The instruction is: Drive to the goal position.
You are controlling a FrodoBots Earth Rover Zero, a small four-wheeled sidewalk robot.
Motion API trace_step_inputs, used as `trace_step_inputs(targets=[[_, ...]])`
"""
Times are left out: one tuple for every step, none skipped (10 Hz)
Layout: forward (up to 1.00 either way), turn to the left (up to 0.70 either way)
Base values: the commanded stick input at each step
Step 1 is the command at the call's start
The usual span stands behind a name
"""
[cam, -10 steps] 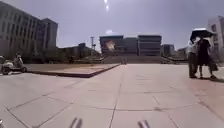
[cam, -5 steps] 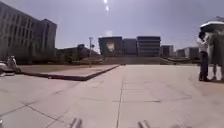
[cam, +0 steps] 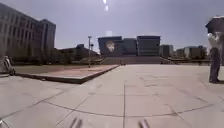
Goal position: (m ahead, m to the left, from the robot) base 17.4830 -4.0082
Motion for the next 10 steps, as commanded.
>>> trace_step_inputs(targets=[[1.0,0.0],[1.0,0.0],[1.0,0.0],[1.0,-0.4],[1.0,-0.4],[1.0,-0.4],[1.0,0.0],[1.0,0.0],[1.0,0.0],[1.0,0.0]])
